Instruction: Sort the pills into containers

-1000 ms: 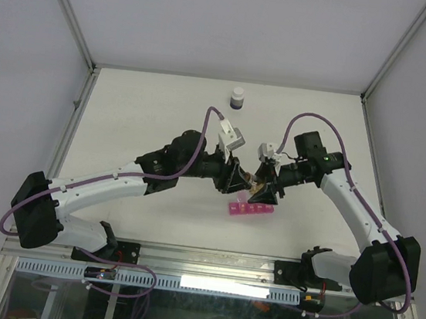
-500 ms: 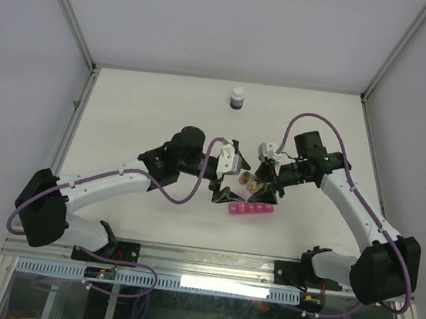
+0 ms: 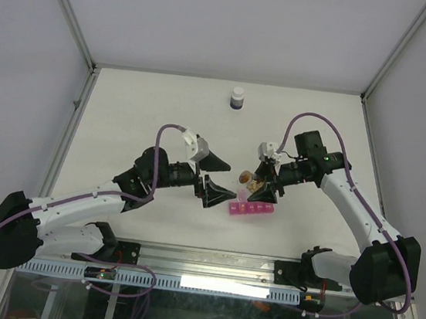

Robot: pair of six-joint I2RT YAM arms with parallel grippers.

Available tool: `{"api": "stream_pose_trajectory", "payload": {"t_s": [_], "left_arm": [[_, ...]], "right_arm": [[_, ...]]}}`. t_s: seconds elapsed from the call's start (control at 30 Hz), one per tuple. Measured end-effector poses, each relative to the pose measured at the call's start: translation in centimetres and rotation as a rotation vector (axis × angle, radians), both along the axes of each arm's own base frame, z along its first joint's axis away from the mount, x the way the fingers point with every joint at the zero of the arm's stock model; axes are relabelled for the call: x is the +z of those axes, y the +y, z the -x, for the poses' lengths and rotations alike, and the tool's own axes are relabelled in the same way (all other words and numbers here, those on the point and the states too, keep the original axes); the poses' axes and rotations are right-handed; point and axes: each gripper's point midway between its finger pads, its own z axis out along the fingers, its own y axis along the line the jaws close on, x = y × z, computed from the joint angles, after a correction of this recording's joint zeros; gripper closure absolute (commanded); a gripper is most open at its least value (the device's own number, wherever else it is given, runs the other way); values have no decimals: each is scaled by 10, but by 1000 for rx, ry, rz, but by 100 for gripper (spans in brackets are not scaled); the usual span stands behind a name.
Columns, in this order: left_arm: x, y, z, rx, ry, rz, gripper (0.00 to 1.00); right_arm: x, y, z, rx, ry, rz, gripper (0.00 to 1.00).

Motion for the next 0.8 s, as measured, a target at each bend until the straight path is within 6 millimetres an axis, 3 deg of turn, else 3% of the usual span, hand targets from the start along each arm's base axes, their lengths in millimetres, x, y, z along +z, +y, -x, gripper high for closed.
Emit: {"api": "stream_pose_trajectory", "payload": {"t_s": [0.17, 0.33, 0.53, 0.8], "left_arm": [[22, 8, 0, 81, 244, 138, 18], [24, -1, -15, 203, 449, 117, 22], [26, -23, -11, 226, 499, 58, 34], [7, -30, -20, 277, 533, -16, 41]], "right_arm": [[0, 0, 0, -1, 0, 0, 100], [0, 0, 0, -1, 0, 0, 100], [0, 0, -1, -1, -3, -2, 100], [0, 0, -1, -4, -2, 3, 100]]}}
